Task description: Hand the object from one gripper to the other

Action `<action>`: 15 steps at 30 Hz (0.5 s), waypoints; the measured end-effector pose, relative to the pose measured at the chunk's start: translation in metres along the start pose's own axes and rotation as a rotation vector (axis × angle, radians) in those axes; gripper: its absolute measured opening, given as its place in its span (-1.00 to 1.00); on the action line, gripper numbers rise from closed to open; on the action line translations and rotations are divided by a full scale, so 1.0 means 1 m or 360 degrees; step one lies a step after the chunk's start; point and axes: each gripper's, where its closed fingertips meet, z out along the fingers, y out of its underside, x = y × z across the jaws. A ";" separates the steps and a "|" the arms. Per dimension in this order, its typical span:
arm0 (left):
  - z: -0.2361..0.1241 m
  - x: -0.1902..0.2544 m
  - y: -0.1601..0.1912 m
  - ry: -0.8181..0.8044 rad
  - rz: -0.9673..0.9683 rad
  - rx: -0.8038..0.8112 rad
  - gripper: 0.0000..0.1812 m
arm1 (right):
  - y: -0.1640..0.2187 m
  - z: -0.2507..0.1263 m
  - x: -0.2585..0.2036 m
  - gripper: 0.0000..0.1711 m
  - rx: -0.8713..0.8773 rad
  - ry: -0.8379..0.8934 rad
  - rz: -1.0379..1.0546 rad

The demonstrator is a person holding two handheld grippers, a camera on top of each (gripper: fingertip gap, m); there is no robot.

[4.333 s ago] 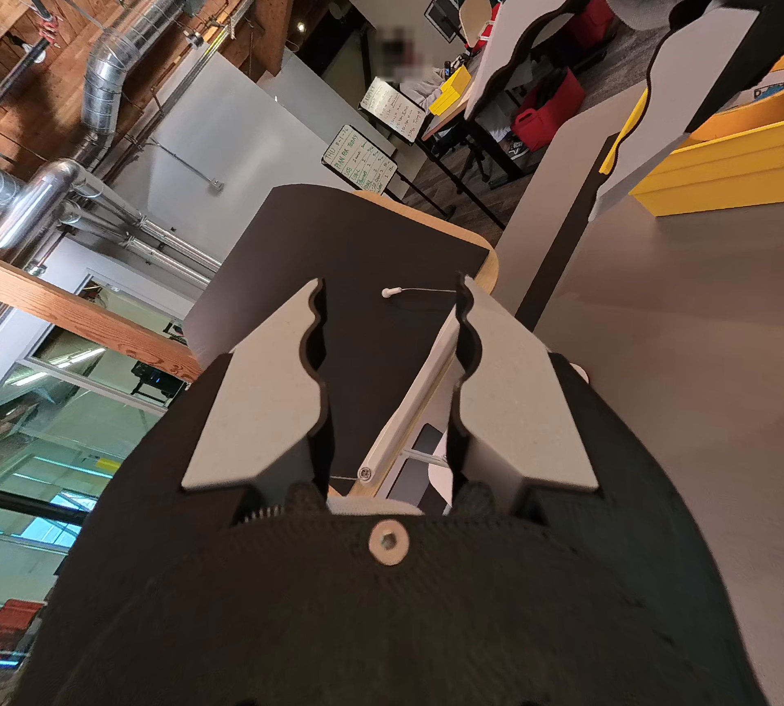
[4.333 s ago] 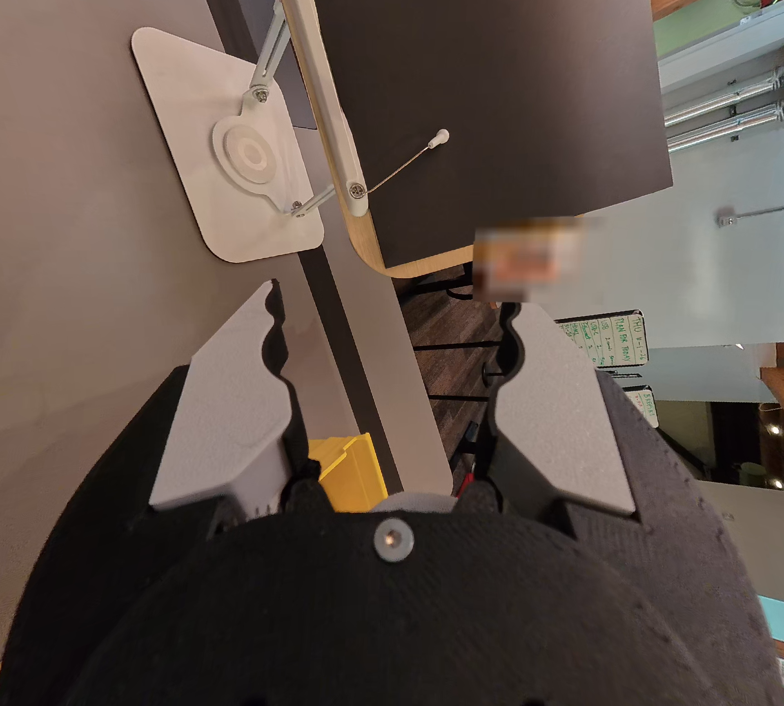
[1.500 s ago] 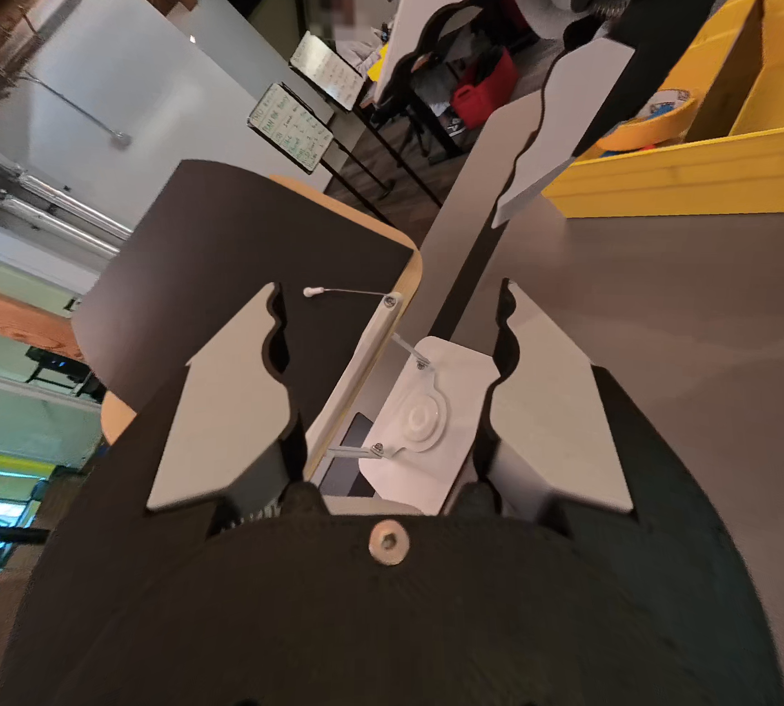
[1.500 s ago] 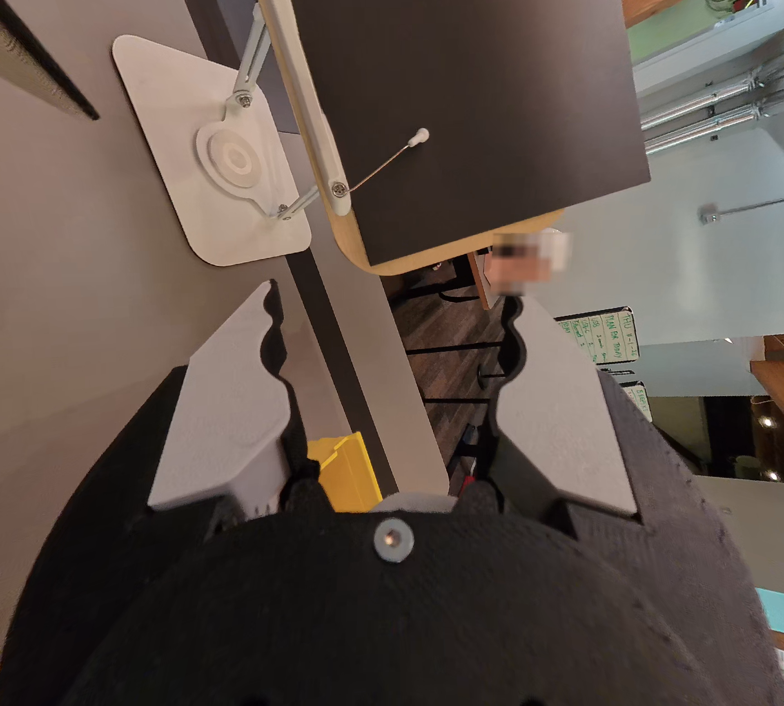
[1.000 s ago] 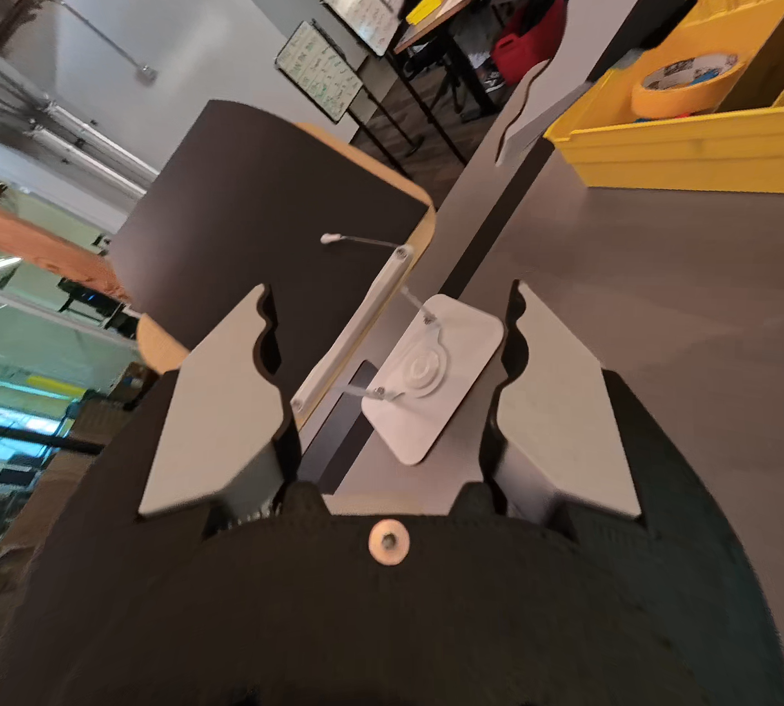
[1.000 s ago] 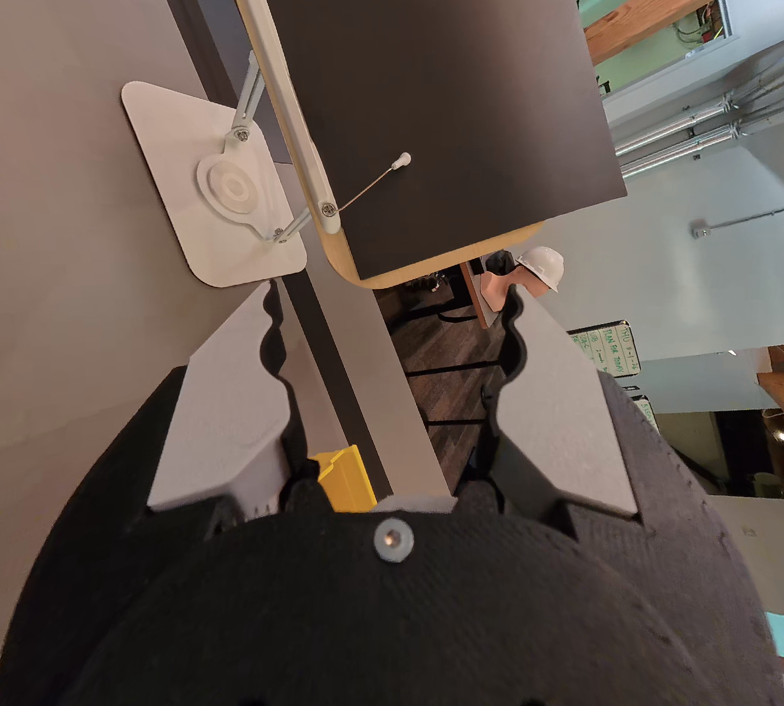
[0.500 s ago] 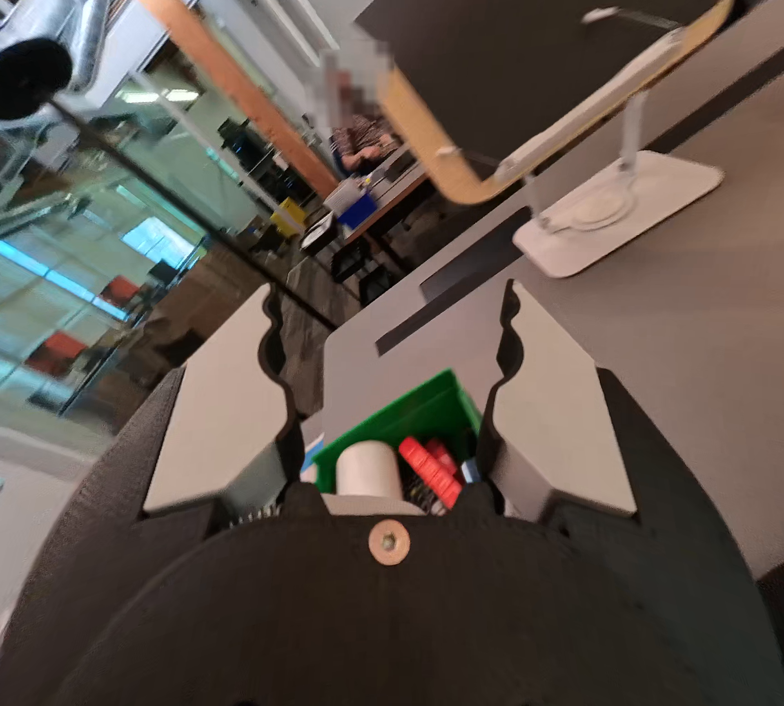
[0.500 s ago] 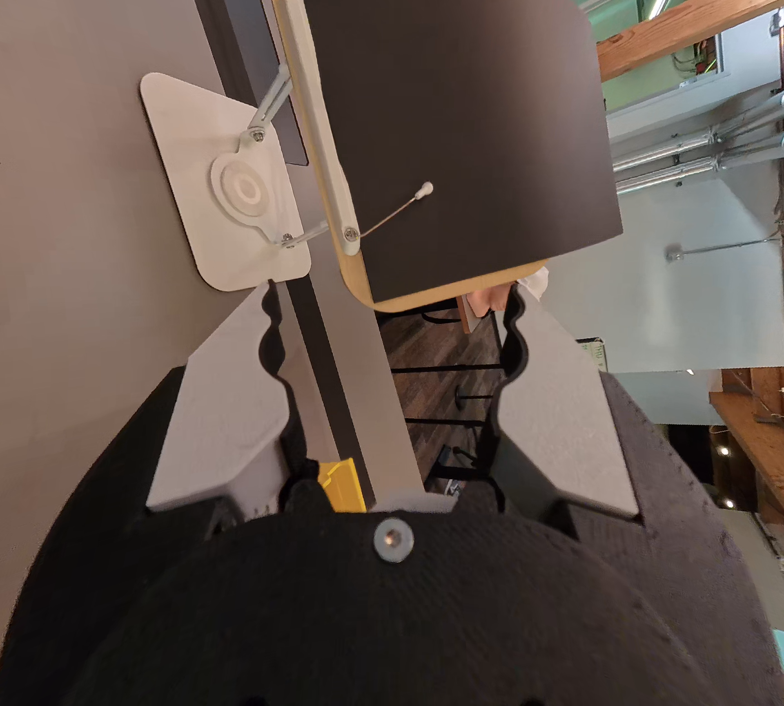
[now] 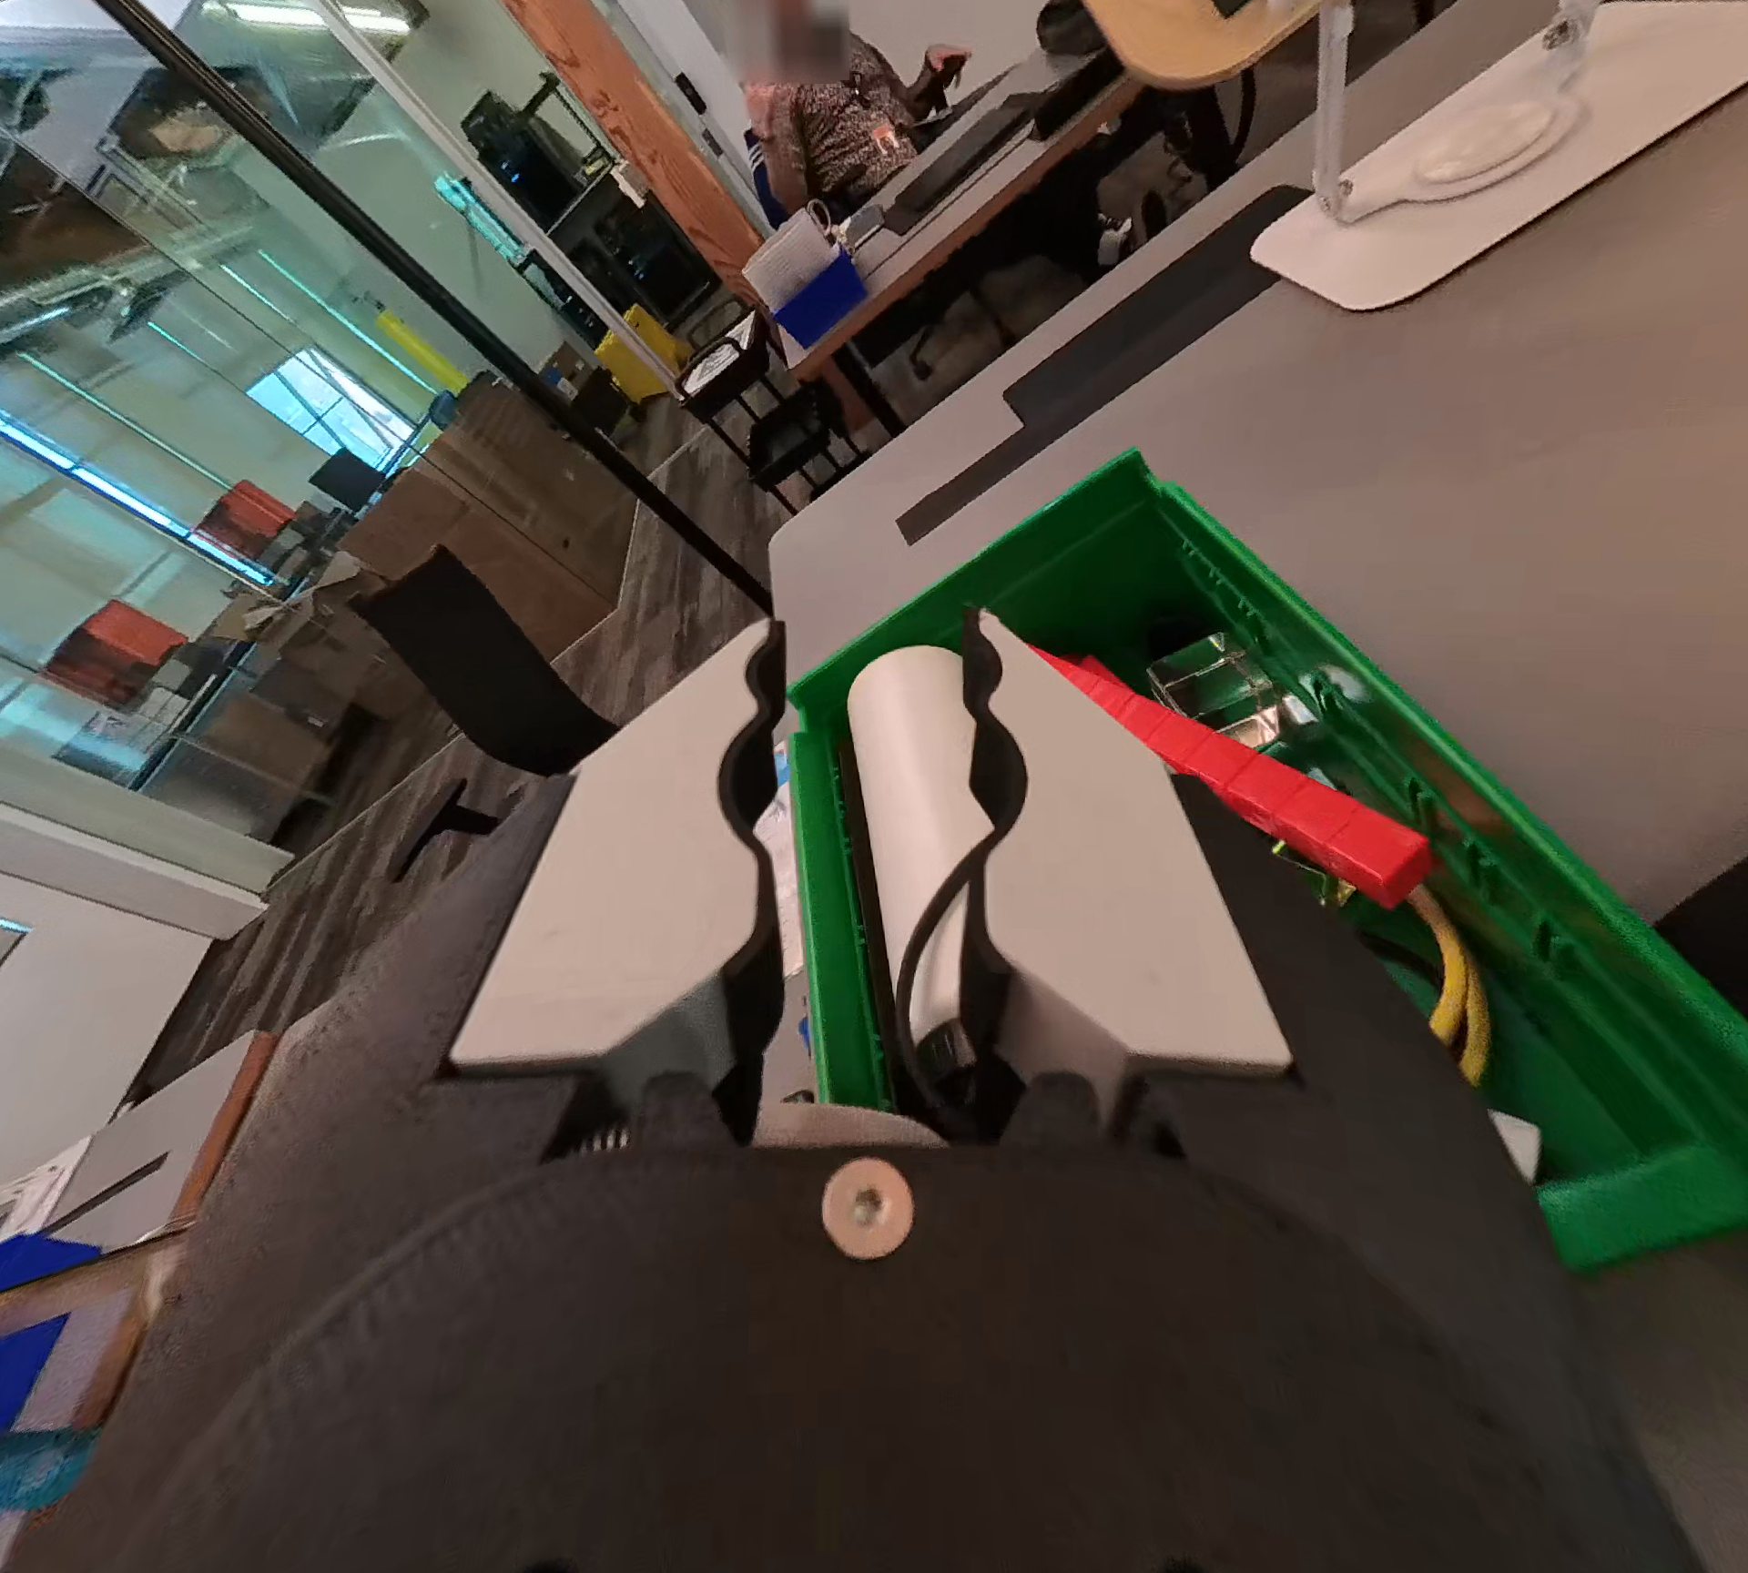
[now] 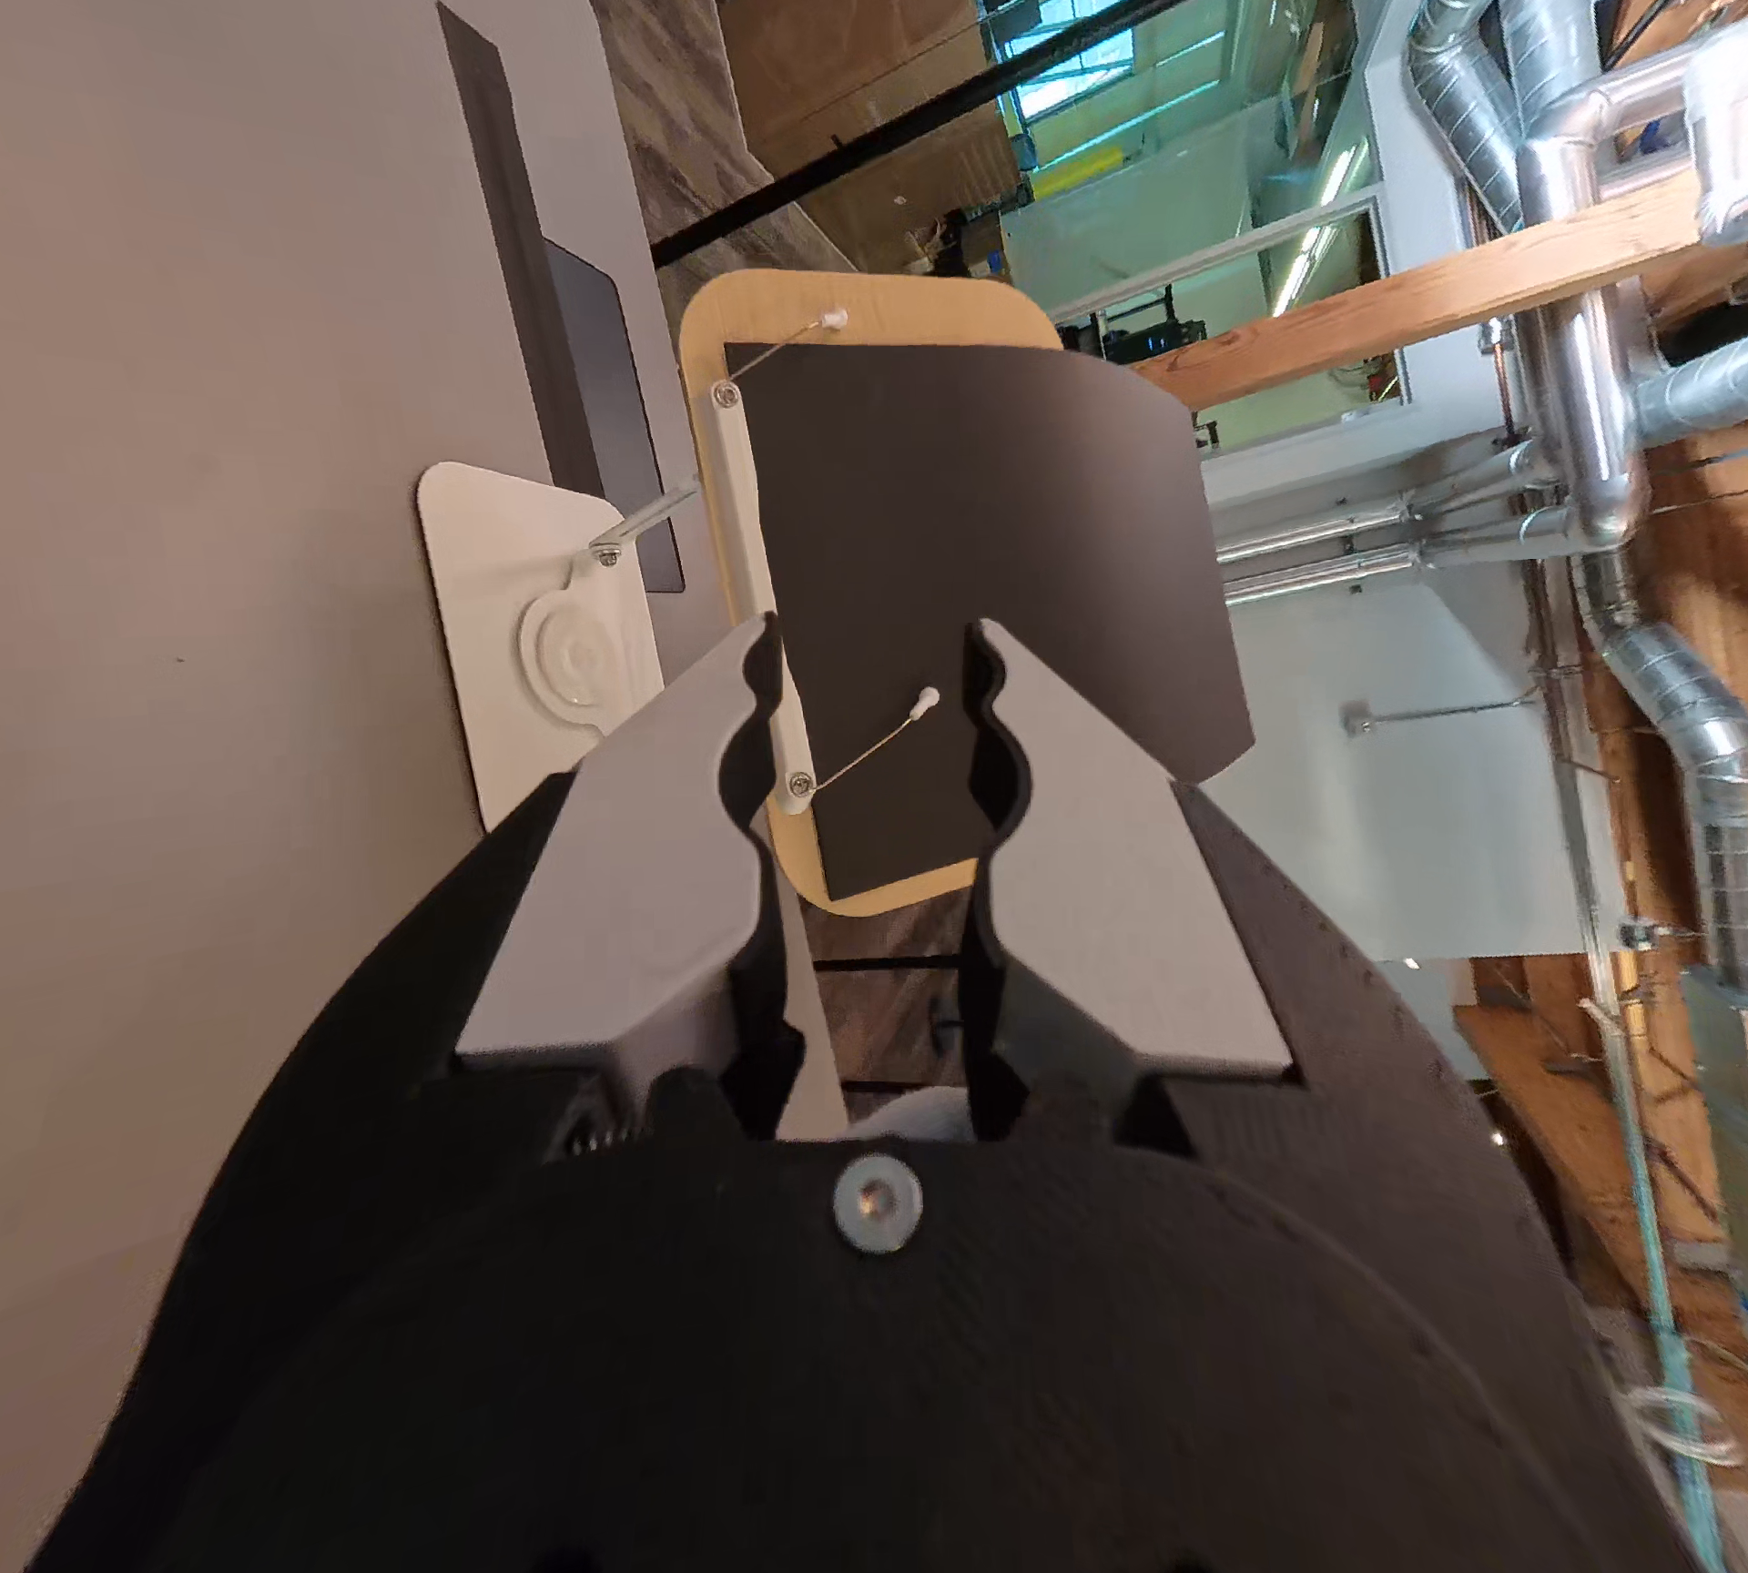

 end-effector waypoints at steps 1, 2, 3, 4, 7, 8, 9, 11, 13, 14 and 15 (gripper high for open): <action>-0.001 0.000 0.004 0.0011 -0.0017 0.0012 -0.60 | -0.006 -0.006 0.000 -0.59 -0.0008 0.0006 -0.0039; -0.002 0.000 0.010 0.0027 -0.0025 0.0011 -0.60 | -0.011 -0.013 0.000 -0.58 -0.0016 0.0019 -0.0076; -0.002 0.002 0.018 0.0049 -0.0019 -0.0007 -0.60 | -0.016 -0.020 -0.002 -0.57 -0.0022 0.0029 -0.0107; -0.003 0.005 0.027 0.0071 -0.0003 -0.0031 -0.62 | -0.021 -0.028 -0.004 -0.55 -0.0022 0.0035 -0.0131; -0.004 0.023 0.064 0.0230 0.0097 -0.0196 -0.72 | -0.032 -0.051 -0.022 -0.53 -0.0004 0.0009 -0.0152; -0.006 0.030 0.078 0.0301 0.0145 -0.0261 -0.81 | -0.035 -0.057 -0.031 -0.52 0.0006 -0.0018 -0.0146; -0.010 0.041 0.093 0.0403 0.0184 -0.0333 -0.85 | -0.037 -0.063 -0.041 -0.50 0.0015 -0.0051 -0.0138; -0.018 0.063 0.120 0.0612 0.0320 -0.0438 -0.91 | -0.040 -0.074 -0.062 -0.48 0.0034 -0.0120 -0.0118; -0.024 0.076 0.141 0.0751 0.0362 -0.0520 -0.92 | -0.043 -0.083 -0.080 -0.49 0.0068 -0.0172 -0.0078; -0.026 0.079 0.149 0.0793 0.0365 -0.0545 -0.92 | -0.044 -0.087 -0.088 -0.49 0.0081 -0.0197 -0.0057; -0.026 0.079 0.154 0.0806 0.0373 -0.0543 -0.92 | -0.045 -0.090 -0.094 -0.48 0.0089 -0.0212 -0.0039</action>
